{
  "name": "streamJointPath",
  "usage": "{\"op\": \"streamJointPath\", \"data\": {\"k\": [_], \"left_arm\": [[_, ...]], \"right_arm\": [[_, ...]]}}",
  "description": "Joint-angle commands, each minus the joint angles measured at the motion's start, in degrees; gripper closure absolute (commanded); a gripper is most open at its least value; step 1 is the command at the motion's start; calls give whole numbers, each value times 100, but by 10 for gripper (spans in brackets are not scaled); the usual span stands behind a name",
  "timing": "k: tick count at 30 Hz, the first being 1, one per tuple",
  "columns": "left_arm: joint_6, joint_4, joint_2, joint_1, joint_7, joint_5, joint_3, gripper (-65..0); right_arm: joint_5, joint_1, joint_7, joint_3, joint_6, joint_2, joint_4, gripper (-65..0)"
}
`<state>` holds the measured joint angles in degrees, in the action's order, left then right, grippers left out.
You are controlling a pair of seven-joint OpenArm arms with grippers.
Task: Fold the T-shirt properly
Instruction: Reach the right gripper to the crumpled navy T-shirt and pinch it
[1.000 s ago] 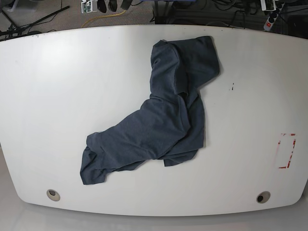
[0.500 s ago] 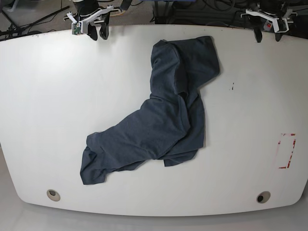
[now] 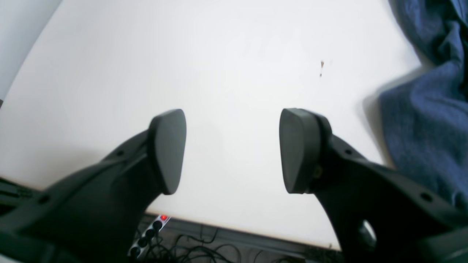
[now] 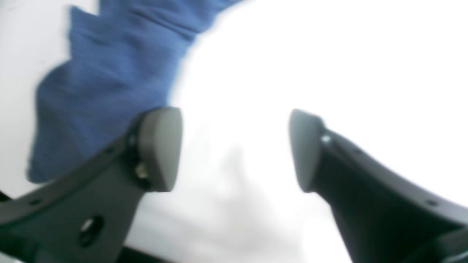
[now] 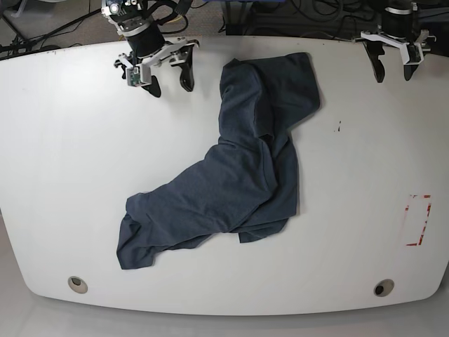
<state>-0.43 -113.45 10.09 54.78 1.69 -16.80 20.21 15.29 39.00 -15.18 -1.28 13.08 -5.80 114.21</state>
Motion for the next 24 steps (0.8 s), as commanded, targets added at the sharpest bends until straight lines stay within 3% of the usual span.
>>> {"op": "streamJointPath", "data": {"k": [1, 4, 9, 18, 22, 24], "left_arm": [[-182, -79, 121, 12, 143, 5, 41, -372], [-436, -79, 139, 3, 143, 5, 67, -372], [-489, -79, 139, 3, 143, -4, 287, -372], [-489, -79, 130, 20, 143, 5, 489, -371], [-489, -79, 130, 20, 143, 5, 507, -371], [-489, -71, 130, 20, 143, 5, 516, -371]], "right_arm": [[58, -160, -7, 106, 138, -66, 117, -458], [58, -476, -359, 466, 516, -127, 126, -460], [58, -1127, -1089, 1020, 920, -163, 117, -460], [58, -2252, -2091, 1838, 991, -110, 64, -461], [58, -2533, -2170, 2075, 956, -83, -366, -461], [58, -2648, -2179, 2172, 947, 84, -595, -461]]}}
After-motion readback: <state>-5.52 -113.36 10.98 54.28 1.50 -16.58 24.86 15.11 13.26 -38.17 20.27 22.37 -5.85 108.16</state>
